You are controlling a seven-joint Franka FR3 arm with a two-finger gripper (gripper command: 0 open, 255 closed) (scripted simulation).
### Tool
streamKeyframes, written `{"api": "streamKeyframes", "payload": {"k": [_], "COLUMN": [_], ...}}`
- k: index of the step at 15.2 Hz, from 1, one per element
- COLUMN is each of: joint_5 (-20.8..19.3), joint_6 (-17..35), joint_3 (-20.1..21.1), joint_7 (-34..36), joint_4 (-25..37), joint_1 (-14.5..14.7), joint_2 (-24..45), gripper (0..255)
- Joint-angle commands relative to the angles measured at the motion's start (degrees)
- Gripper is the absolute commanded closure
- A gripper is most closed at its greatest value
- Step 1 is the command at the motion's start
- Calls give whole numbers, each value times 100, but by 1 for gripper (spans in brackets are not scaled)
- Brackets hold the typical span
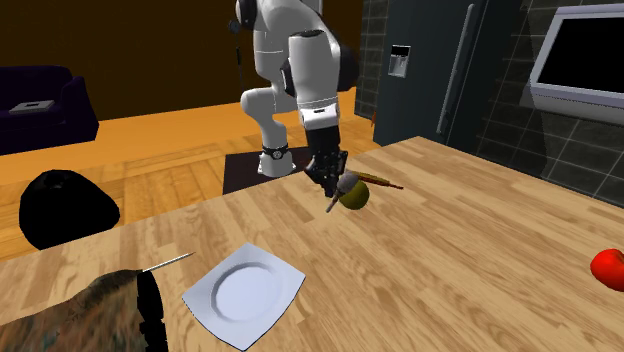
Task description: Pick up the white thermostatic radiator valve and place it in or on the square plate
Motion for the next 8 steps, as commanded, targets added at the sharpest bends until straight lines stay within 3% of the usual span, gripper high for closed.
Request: {"api": "streamKeyframes", "payload": {"k": [1, 8], "joint_5": [85, 375], "joint_6": [-45, -427], "joint_3": [-107, -413], "joint_7": [-305, -1258], "joint_4": [168, 1085], "joint_1": [-139, -681], "joint_2": [159, 835], "gripper": [255, 255]}}
